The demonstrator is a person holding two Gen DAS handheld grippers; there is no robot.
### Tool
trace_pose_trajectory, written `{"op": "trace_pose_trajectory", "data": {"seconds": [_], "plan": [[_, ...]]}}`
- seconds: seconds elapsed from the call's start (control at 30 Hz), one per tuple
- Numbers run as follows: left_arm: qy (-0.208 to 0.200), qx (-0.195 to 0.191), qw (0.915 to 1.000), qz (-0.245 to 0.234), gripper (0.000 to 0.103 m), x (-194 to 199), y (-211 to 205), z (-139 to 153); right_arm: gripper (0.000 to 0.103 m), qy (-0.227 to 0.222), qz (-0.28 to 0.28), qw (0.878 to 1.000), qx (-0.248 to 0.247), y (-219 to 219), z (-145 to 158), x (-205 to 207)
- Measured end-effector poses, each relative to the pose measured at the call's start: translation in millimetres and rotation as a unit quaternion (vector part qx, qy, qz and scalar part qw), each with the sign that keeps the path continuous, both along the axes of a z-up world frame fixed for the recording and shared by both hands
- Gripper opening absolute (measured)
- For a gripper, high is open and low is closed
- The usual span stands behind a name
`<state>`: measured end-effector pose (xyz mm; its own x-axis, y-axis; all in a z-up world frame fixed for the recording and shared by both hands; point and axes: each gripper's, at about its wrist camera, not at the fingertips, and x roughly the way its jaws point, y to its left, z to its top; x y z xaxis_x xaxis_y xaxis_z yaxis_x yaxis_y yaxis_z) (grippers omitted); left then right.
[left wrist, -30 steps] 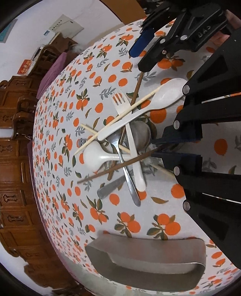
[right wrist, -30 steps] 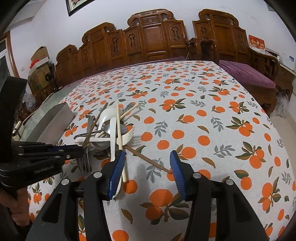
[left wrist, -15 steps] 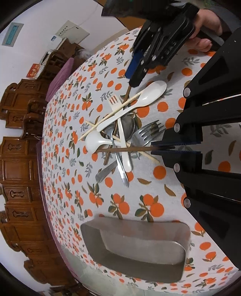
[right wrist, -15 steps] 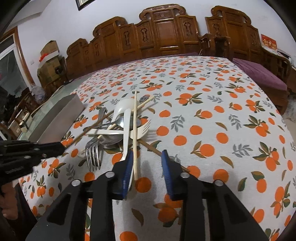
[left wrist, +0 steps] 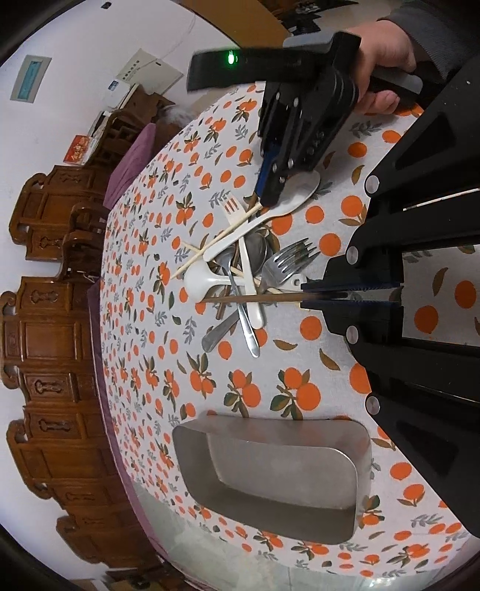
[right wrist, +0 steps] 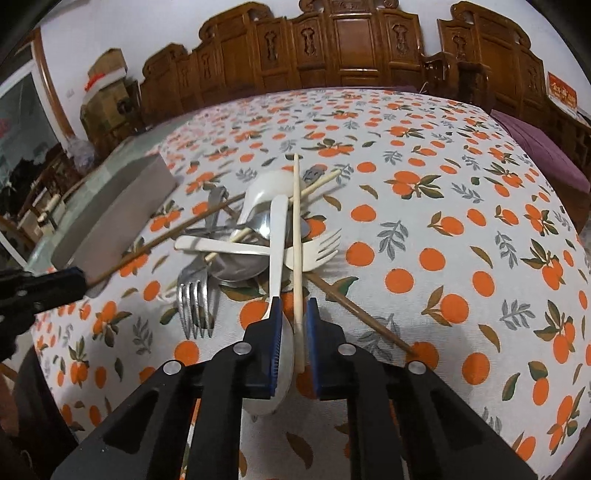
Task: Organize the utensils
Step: 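Grasp the brown wooden chopstick with the left tool while the right tool grasps the pale bamboo chopstick, then carry the brown chopstick in the left tool while the right tool carries the bamboo chopstick toward the metal tray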
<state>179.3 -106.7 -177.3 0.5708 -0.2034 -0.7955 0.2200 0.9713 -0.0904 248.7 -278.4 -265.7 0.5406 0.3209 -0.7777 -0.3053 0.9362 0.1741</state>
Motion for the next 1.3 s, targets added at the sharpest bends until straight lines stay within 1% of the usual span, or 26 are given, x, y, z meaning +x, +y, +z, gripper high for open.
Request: {"op": "trace_pose_trajectory", "data": {"seconds": [0.17,0.23,0.3,0.4,0.57,0.7,0.87,0.97,1.07,1.13,1.2,1.27,1.3], "plan": [[-0.017,0.002,0.9999,0.001,0.002,-5,3,12,0.015,0.013,0.003,1.0,-0.015,4,-3,13],[-0.021,0.003,0.9998,0.002,0.002,-7,6,16,0.009,0.019,0.003,1.0,-0.022,5,-4,17],[-0.03,0.008,0.9995,0.003,0.002,-10,10,21,0.006,0.024,0.001,0.999,-0.025,4,-3,18],[-0.037,0.008,0.9993,0.005,0.002,-12,16,26,0.006,0.035,-0.002,0.999,-0.017,2,-2,19],[-0.05,0.002,0.9987,0.013,0.002,-15,31,37,0.006,0.012,0.003,1.0,-0.027,8,12,6],[-0.064,-0.001,0.9978,0.017,0.0,-15,42,48,0.006,-0.016,0.006,0.999,-0.028,16,34,-5],[-0.073,-0.004,0.9972,0.018,0.0,-14,53,57,0.006,-0.042,0.015,0.999,-0.017,28,62,-17],[-0.066,-0.006,0.9977,0.018,0.0,-12,57,55,0.006,-0.051,0.022,0.998,-0.018,37,71,-24],[-0.035,-0.014,0.9992,0.009,0.0,-7,58,43,0.006,-0.055,0.026,0.998,-0.017,40,75,-32],[-0.017,0.001,0.9998,0.008,0.0,-6,57,30,0.006,-0.055,0.023,0.998,-0.007,38,76,-39],[-0.001,0.008,0.9999,0.008,0.0,-7,59,20,0.006,-0.054,0.022,0.998,-0.001,36,74,-42],[0.003,0.011,0.9999,0.013,0.008,-17,64,14,0.006,-0.054,0.019,0.998,0.006,34,70,-48],[0.001,0.014,0.9998,0.015,0.018,-25,67,12,0.006,-0.053,0.017,0.998,0.01,32,67,-51]]}}
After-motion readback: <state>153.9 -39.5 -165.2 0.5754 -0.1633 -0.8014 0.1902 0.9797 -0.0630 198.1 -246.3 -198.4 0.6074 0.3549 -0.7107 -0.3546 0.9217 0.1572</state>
